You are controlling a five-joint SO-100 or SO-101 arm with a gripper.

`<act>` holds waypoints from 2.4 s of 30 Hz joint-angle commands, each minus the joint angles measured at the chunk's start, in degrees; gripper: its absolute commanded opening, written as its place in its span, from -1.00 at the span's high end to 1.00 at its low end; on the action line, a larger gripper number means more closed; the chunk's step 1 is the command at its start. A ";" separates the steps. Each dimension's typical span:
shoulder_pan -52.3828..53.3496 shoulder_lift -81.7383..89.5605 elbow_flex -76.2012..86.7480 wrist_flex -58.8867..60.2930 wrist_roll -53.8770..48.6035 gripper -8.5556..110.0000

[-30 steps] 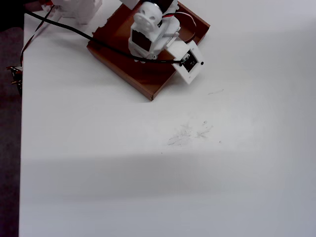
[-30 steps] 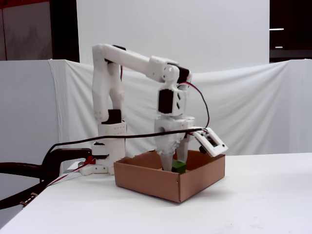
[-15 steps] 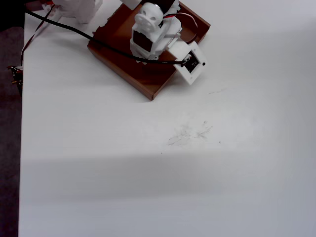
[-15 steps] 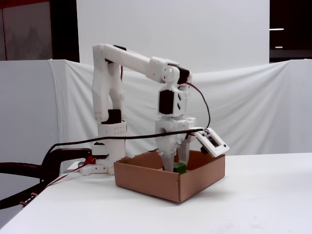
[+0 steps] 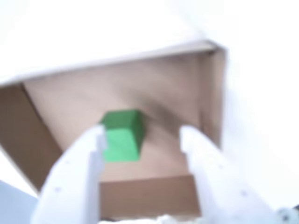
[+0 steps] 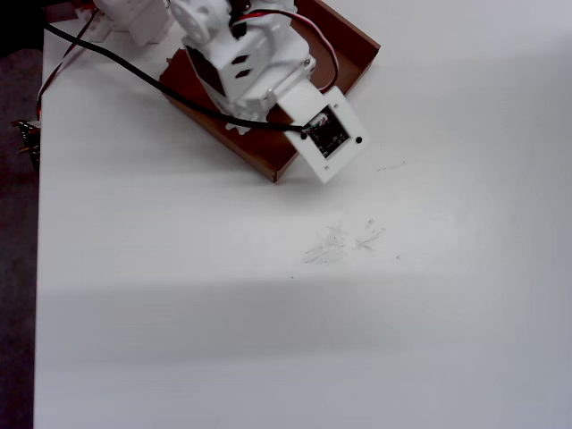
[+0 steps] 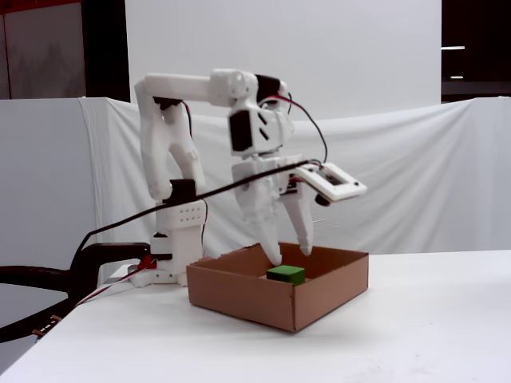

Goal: Grasp a green cube and put it in a box.

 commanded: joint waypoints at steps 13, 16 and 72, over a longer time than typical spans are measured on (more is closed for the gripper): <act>36.04 38.58 29.79 2.64 6.33 0.47; 38.94 45.44 36.39 3.52 6.42 0.47; 49.66 73.39 55.72 11.78 6.86 0.47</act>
